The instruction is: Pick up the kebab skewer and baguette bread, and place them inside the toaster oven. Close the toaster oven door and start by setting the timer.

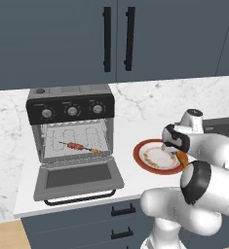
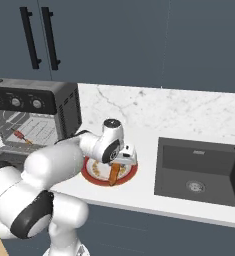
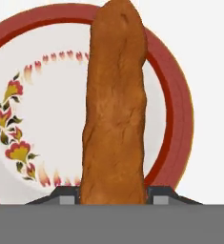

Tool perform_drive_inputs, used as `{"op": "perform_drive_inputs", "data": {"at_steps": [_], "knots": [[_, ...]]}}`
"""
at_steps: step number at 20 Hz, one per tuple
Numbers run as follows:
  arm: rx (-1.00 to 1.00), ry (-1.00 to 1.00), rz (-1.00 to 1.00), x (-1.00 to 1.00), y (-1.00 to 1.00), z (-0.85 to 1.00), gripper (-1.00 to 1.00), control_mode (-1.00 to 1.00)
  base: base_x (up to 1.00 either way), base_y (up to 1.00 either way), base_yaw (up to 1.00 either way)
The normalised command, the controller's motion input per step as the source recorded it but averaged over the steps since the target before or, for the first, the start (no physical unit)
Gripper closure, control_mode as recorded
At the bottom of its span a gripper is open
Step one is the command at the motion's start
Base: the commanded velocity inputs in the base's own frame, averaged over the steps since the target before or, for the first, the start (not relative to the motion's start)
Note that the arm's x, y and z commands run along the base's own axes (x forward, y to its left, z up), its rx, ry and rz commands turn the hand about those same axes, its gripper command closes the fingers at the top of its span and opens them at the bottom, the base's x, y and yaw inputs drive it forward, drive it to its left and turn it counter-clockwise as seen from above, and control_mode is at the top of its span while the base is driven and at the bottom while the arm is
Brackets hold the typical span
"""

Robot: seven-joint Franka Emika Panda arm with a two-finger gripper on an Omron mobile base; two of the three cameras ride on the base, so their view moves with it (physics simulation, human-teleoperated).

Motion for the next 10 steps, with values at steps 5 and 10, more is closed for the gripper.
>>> {"op": "perform_drive_inputs", "data": {"at_steps": [5, 10], "knots": [[-0.49, -0.12, 0.26, -0.21, 0.99, 1.00, 1.00, -1.00, 0.00, 0.00, 0.00], [-0.52, -0.07, 0.42, -0.12, 1.00, 1.00, 1.00, -1.00, 0.00, 0.00, 0.00]]}}
